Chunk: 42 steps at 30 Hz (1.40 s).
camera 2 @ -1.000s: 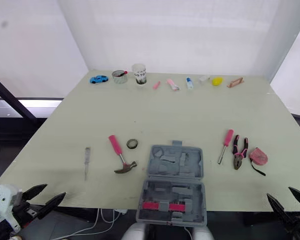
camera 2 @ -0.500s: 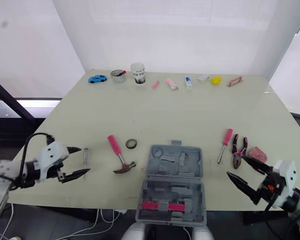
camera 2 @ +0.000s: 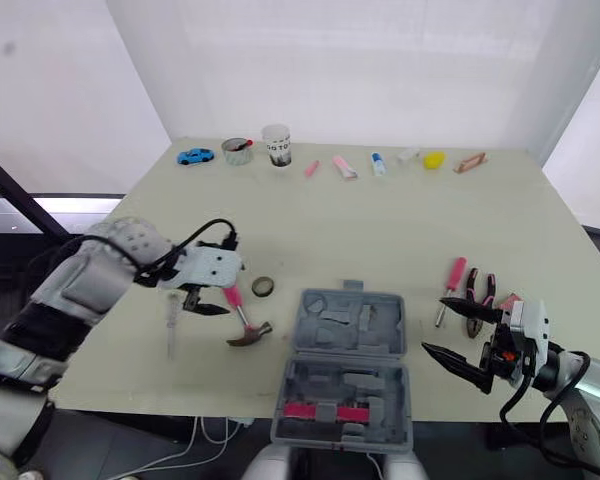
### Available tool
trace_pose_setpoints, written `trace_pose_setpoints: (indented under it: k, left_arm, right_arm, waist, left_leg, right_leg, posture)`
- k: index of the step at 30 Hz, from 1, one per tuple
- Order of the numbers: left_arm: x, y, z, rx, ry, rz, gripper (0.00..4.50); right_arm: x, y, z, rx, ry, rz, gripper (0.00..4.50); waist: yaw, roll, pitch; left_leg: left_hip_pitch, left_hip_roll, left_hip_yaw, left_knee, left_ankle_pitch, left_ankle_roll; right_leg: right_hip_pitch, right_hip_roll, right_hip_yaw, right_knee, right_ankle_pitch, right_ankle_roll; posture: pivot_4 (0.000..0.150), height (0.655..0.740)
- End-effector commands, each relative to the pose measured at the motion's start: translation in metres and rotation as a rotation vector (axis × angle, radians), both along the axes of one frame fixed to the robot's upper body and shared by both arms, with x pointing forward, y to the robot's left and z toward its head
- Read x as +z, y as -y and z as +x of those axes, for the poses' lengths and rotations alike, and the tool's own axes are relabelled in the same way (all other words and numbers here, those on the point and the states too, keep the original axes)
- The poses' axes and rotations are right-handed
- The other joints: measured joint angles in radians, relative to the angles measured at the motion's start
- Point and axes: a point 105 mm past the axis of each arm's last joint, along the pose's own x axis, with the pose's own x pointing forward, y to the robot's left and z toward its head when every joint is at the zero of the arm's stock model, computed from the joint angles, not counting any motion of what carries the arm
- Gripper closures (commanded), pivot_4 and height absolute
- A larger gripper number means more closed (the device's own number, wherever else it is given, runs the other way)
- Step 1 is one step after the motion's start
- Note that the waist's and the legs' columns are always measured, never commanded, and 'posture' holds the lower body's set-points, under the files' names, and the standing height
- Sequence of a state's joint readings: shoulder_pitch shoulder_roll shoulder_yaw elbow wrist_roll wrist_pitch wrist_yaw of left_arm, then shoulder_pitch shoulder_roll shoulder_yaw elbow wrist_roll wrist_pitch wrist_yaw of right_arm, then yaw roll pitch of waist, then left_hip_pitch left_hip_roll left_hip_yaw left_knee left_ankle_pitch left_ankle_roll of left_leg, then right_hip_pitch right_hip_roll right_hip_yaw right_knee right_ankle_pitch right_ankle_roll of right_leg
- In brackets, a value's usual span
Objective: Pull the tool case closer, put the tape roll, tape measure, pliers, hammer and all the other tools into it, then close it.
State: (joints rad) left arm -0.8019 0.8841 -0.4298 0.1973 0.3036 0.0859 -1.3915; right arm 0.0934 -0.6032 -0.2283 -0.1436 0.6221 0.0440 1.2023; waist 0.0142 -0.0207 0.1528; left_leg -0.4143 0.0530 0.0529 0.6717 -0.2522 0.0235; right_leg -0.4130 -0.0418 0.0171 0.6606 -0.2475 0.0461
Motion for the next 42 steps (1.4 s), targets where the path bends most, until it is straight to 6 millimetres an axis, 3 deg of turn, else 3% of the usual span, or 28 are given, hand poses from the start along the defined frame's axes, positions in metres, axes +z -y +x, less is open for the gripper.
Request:
trace_pose_setpoints:
  k: [1,3,6,7,9,10,20,42]
  left_arm:
    - [-0.004,0.002,0.016,0.018,0.008,0.11,0.0]
    - [-0.007,0.002,0.021,0.025,-0.005,0.16,0.0]
    - [-0.011,0.004,0.023,0.021,-0.041,0.178,0.72]
    - [-0.012,0.004,0.025,0.016,-0.039,0.184,1.02]
    - [-0.015,0.004,0.027,0.007,-0.035,0.199,2.13]
    - [-0.017,0.005,0.027,0.005,-0.04,0.191,2.32]
    - [-0.025,0.013,0.036,-0.042,-0.033,0.258,2.32]
    - [-0.057,0.019,0.05,-0.057,-0.064,0.314,2.32]
  right_arm:
    - [0.007,0.0,0.003,0.001,0.06,0.006,0.07]
    - [0.004,0.002,0.005,-0.013,0.065,0.003,0.07]
    - [0.0,0.004,0.005,-0.023,0.068,0.001,0.0]
    - [-0.001,0.004,0.004,-0.025,0.069,0.002,0.0]
    - [-0.003,0.004,0.004,-0.03,0.074,0.003,0.0]
    - [-0.003,0.004,0.004,-0.033,0.077,0.004,0.0]
    - [-0.007,-0.005,-0.001,0.0,0.096,-0.013,0.0]
    - [0.007,-0.017,0.004,0.034,0.182,-0.078,0.0]
  waist:
    - [0.0,0.0,0.0]
    - [-0.003,0.0,0.0]
    - [-0.005,0.0,0.0]
    - [-0.002,0.0,0.0]
    - [-0.001,0.0,0.001]
    - [-0.001,0.0,0.001]
    - [-0.001,0.0,0.001]
    - [0.0,0.0,0.0]
  left_leg:
    - [0.0,0.0,-0.001,0.0,0.0,0.0]
    - [0.0,0.0,-0.001,0.0,0.0,0.0]
    - [0.0,0.001,-0.002,0.0,0.0,0.0]
    - [0.0,0.001,-0.002,0.0,0.0,0.0]
    - [0.0,0.001,-0.002,0.0,0.0,0.0]
    - [0.0,0.001,-0.002,0.0,0.0,0.0]
    - [0.0,0.001,-0.003,0.001,0.0,0.0]
    - [0.0,0.001,-0.003,0.002,0.0,0.0]
  right_leg:
    - [0.0,0.0,0.0,0.0,0.0,0.0]
    - [0.0,0.001,0.0,0.0,0.0,0.0]
    - [0.0,0.003,0.001,0.0,0.0,0.0]
    - [0.0,0.003,0.001,0.0,0.0,0.0]
    - [0.0,0.003,0.0,0.0,0.0,-0.001]
    - [0.0,0.003,0.001,0.0,0.0,0.0]
    - [0.0,0.003,0.001,0.001,0.0,0.0]
    - [0.0,0.003,0.001,0.002,0.0,0.0]
  posture:
    - [0.15,0.74]
    - [0.15,0.74]
    - [0.15,0.74]
    - [0.15,0.74]
    - [0.15,0.74]
    - [0.15,0.74]
    - [0.15,0.74]
    - [0.15,0.74]
